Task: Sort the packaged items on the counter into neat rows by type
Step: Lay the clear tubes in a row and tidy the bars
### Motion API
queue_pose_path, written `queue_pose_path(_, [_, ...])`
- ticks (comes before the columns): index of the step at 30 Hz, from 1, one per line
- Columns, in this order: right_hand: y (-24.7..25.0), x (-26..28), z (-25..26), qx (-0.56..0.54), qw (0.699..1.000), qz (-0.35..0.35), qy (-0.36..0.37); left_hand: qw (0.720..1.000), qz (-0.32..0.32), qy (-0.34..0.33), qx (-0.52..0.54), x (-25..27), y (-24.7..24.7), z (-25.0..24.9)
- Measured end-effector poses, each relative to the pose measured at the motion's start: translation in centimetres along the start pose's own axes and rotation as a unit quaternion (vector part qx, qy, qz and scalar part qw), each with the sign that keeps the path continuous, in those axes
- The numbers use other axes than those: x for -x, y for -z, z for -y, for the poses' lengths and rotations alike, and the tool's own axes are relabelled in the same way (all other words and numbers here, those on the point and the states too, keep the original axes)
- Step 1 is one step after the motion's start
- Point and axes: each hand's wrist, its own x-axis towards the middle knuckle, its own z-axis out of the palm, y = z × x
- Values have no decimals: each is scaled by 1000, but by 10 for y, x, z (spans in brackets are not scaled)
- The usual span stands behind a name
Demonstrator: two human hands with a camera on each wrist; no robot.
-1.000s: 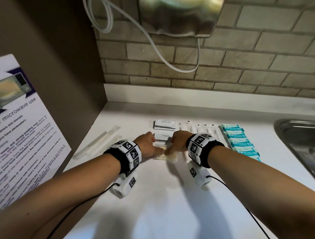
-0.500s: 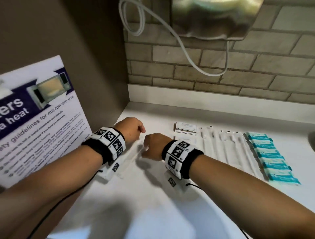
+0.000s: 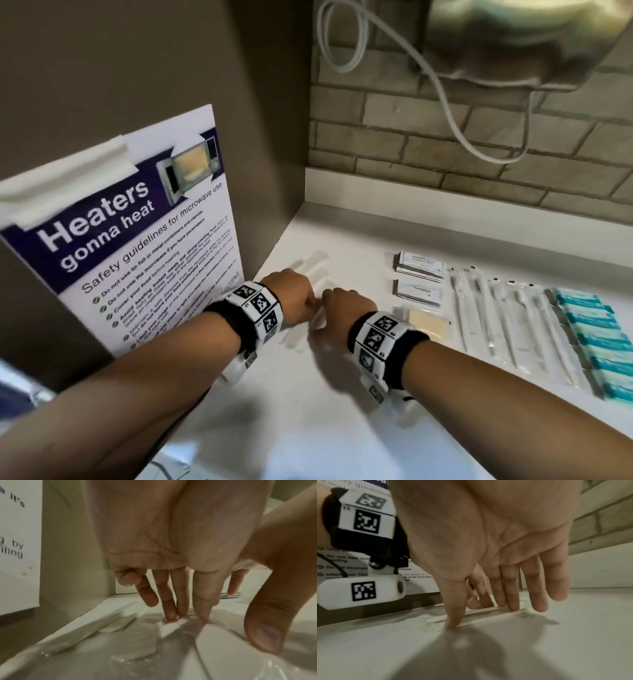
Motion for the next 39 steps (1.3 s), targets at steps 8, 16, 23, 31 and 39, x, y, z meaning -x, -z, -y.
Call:
queue_pose_path(8, [30,-16,-29,47,995,70,-52,1000,-4,-13,3,-12,-4,1])
queue_pose_path(16, [31,-21,-49,55,995,23,-86,999,26,-46,1,-36,-1,-23])
queue_pose_path(23, [5,-11,-33,25,995,46,-83,997,-11,-78,9,-53,-1,-39])
queue_pose_path(31, [-17,-4,-27,-32,990,47,-131,991,-31,-117,55,-35,-16,-34])
queue_pose_path(39, [-39,4,-25,-71,980,-27,-183,987,-21,-161,13,-11,-30,-39])
